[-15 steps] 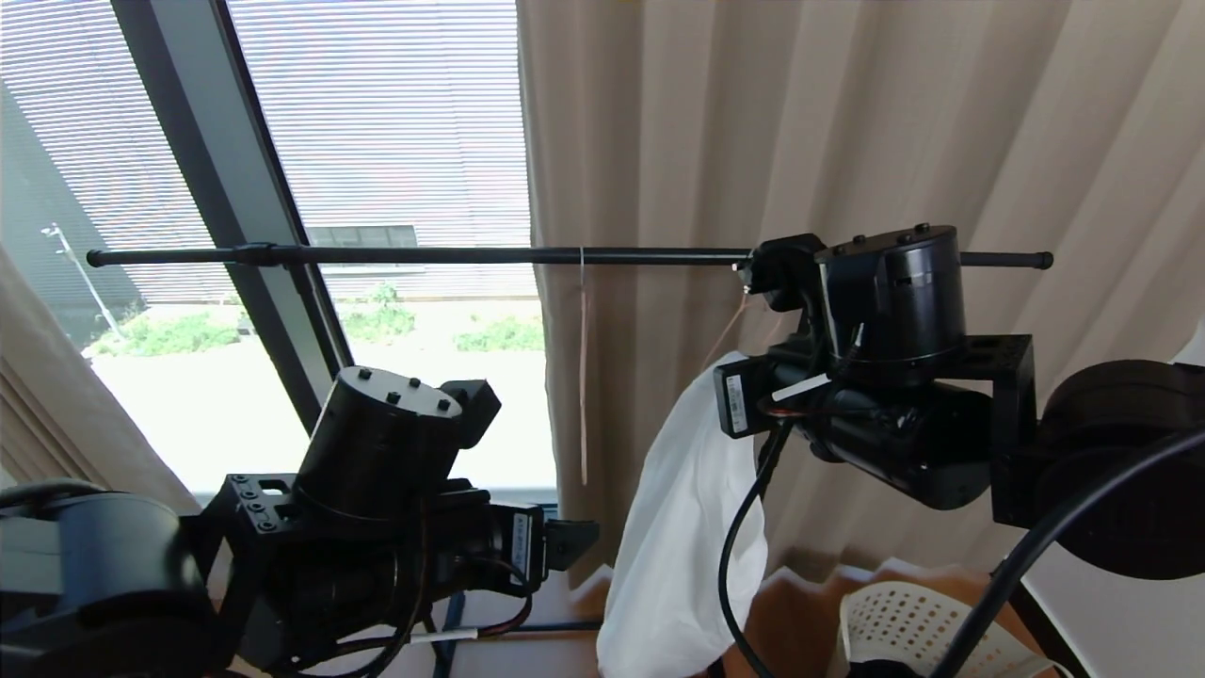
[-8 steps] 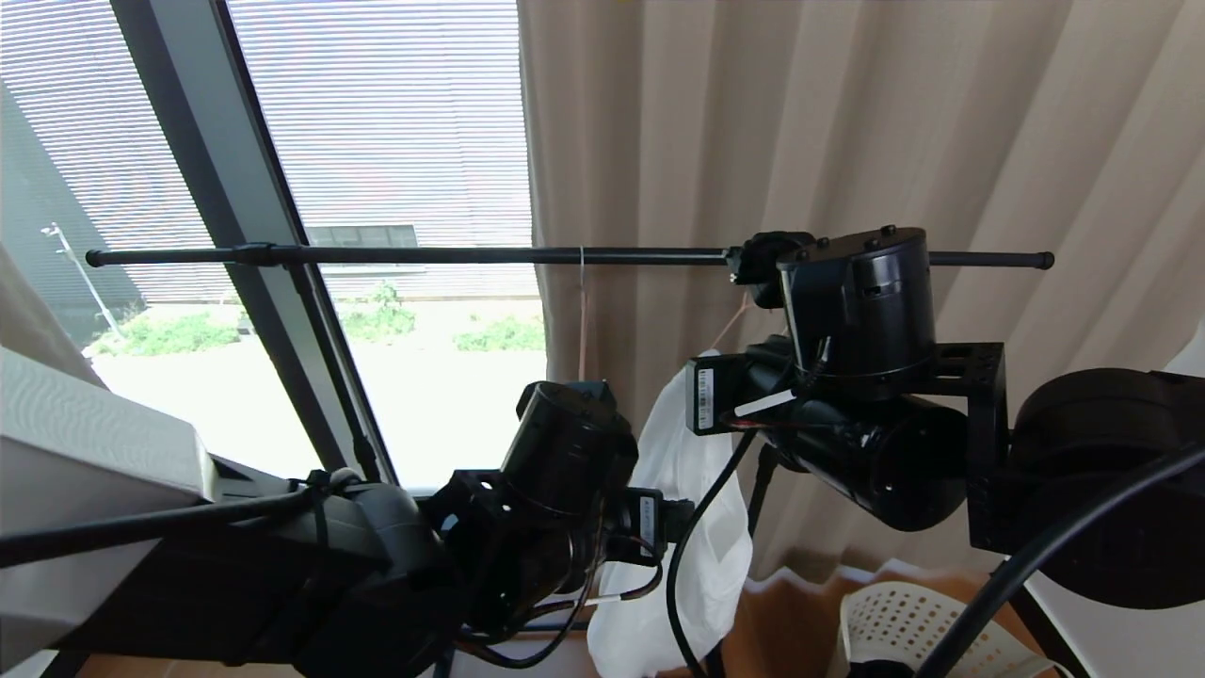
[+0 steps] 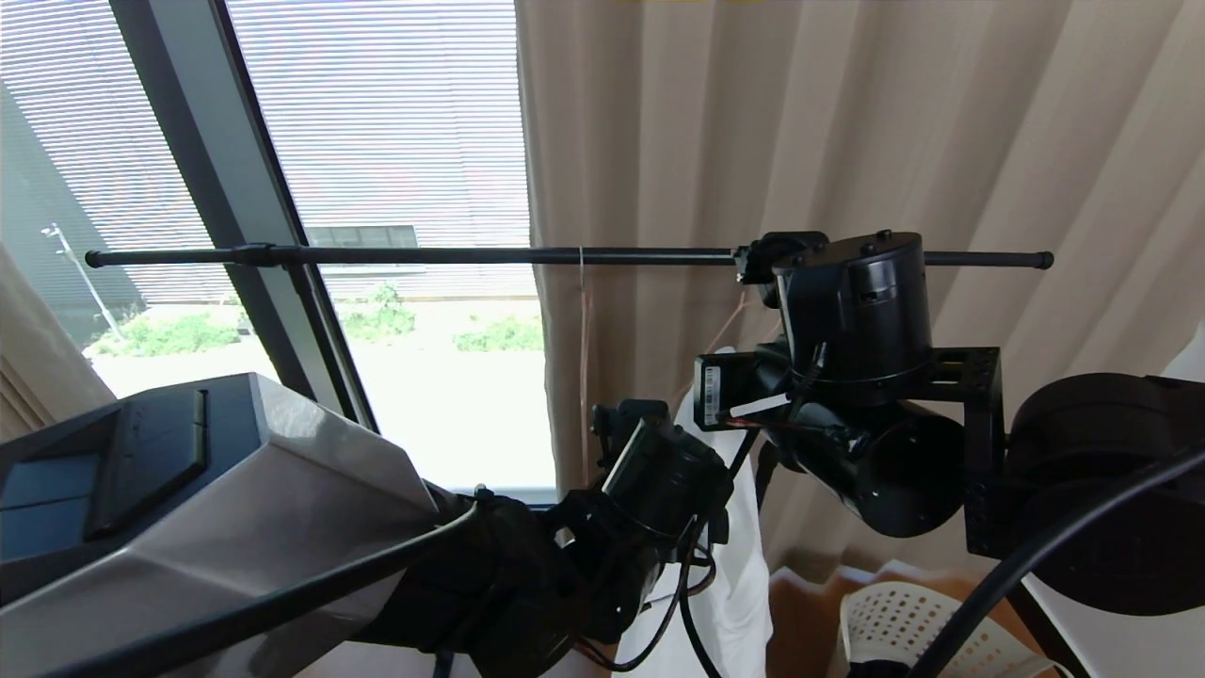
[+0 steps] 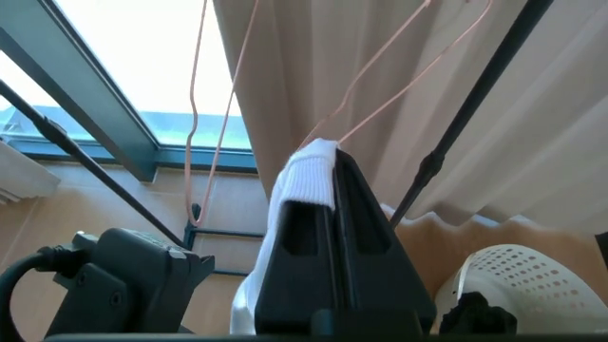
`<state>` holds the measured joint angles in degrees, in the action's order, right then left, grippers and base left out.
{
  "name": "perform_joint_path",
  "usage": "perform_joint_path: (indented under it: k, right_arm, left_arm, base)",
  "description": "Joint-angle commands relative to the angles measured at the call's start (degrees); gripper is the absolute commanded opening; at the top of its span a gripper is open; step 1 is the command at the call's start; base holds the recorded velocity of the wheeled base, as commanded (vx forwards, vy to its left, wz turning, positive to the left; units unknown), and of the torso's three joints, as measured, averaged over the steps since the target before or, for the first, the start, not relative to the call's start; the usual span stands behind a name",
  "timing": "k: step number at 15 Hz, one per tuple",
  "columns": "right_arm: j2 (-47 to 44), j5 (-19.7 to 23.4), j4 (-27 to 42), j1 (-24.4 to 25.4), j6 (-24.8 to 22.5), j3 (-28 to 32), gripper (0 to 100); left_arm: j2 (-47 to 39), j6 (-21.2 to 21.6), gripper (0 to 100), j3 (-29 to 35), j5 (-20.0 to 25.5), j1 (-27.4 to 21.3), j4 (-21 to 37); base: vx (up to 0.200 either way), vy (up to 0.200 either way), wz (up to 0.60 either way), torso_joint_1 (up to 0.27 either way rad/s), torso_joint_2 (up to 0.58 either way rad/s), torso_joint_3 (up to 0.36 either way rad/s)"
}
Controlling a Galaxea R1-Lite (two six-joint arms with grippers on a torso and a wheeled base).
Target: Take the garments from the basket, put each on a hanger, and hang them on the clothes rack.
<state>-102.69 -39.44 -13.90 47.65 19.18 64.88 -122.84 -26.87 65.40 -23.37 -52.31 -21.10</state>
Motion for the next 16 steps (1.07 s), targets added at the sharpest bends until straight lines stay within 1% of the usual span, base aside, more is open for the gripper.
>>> perform_joint_path:
  k: [1,5,6,8,13,15,16]
  right_arm:
    - [0.3,-0.38,0.01,-0.1,-0.02,-0.1,0]
    - [0.21,-0.38,-0.17,-1.07,-0.02,0.07,0]
    - [0.39,-0.38,-0.17,-1.42,-0.02,0.07,0]
    - [0.39,-0.38,-0.08,-1.42,-0.02,0.07,0]
    - [0.39,-0.38,-0.17,-3.18,-0.02,0.34,0]
    - [0.48,-0.38,-0.17,-3.18,-0.02,0.25,0]
    - [0.48,-0.38,-0.17,-3.18,-0.02,0.16,0]
  left_arm:
    - [-0.73,-0.03,100,-0.54,-0.27,0.19,-0.08]
    - [0.85,0.06,100,-6.25,-0.54,0.89,-0.43]
    - [1.2,0.06,100,-7.66,-0.54,1.68,-0.52]
    - [1.2,0.06,100,-8.01,-0.54,2.3,-0.52]
    - [3.14,0.06,100,-12.49,-0.27,2.83,-0.52]
    - [2.26,-0.03,100,-12.23,-0.27,3.44,-0.78]
    - [1.29,-0.03,100,-11.79,-0.19,3.62,-2.1]
  base:
    - [0.0,0.0,0.0,0.0,0.0,0.0]
    - [0.0,0.0,0.0,0.0,0.0,0.0]
    - [0.0,0.0,0.0,0.0,0.0,0.0]
    - [0.0,0.0,0.0,0.0,0.0,0.0]
    - [0.0,0.0,0.0,0.0,0.0,0.0]
    - [0.0,0.0,0.0,0.0,0.0,0.0]
    - [0.0,0.0,0.0,0.0,0.0,0.0]
